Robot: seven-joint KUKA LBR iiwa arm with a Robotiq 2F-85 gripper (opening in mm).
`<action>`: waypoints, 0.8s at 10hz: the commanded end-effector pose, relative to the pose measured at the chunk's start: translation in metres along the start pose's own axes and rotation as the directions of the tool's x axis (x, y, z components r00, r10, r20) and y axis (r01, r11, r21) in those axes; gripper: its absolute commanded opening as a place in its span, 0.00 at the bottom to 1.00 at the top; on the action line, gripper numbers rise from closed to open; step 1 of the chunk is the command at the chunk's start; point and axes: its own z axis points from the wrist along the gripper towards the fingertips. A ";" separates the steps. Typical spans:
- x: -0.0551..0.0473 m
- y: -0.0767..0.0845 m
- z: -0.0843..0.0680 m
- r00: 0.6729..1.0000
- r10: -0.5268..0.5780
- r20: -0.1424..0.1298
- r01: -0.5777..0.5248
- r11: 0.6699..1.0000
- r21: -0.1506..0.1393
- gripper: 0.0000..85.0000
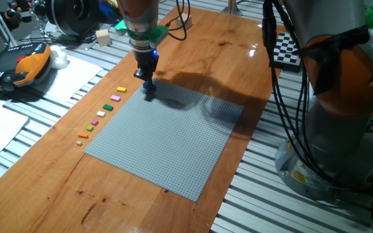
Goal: Stack small Lego blocks randomly, one at a time
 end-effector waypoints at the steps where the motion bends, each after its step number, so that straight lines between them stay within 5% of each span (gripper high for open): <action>1: 0.000 0.000 0.001 1.000 0.000 0.000 0.000 1.000 0.000 0.00; 6: 0.001 0.001 0.001 1.000 0.003 -0.004 -0.003 1.000 0.000 0.00; 8: 0.000 0.001 -0.010 0.999 0.003 -0.035 -0.003 1.000 0.002 0.00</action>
